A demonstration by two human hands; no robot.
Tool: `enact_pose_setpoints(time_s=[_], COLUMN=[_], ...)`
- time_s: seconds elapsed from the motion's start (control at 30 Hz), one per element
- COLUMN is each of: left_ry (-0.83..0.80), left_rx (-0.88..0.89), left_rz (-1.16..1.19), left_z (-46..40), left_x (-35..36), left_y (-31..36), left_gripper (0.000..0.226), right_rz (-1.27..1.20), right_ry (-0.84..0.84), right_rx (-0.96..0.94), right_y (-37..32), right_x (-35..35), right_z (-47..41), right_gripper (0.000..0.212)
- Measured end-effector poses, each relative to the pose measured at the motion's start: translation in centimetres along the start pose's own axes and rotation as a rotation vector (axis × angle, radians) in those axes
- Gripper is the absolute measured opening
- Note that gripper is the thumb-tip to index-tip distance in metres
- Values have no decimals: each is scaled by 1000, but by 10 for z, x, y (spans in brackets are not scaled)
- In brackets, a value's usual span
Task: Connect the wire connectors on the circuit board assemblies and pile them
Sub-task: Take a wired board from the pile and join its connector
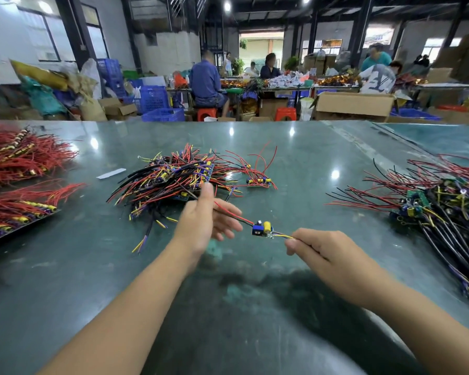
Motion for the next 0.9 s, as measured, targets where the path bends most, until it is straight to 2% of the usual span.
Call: enact_pose_setpoints(time_s=[0.1, 0.17, 0.27, 0.33, 0.4, 0.47, 0.63, 0.8, 0.9], left_ry=[131, 155, 11, -120, -139, -55, 232, 379, 423], left_rx=[81, 91, 2, -31, 9, 50, 197, 269, 312], left_rz=[-54, 23, 210, 227, 209, 223, 201, 212, 210], left_z=[-7, -10, -12, -9, -7, -9, -12, -12, -10], left_x=[-13, -16, -17, -15, -13, -12, -11, -11, -7], left_y=[-1, -1, 0, -2, -6, -8, -8, -10, -13], left_gripper=[67, 60, 49, 37, 24, 18, 22, 39, 40], right_rz=[-29, -18, 2, 2, 5, -2, -66, -108, -100], right_ry=[-26, -42, -45, -43, -48, -46, -105, -145, -167], right_rx=[-17, -25, -9, 5, 13, 18, 7, -6, -14], right_y=[6, 8, 12, 12, 12, 11, 3, -1, -1], right_x=[-7, -10, -11, -11, -11, -11, -5, 1, 6], right_z=[3, 5, 6, 6, 6, 5, 2, -1, 2], right_gripper=[26, 28, 31, 30, 30, 30, 31, 30, 30])
Point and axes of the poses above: each hand's wrist, its own z-axis away from the middle knuckle, its own x-axis out of the palm, y = z × x, the point moved 1 cm from there along -z, towards the middle knuckle, and after that the axes turned 9 degrees about -x, right-handed, at the moved point
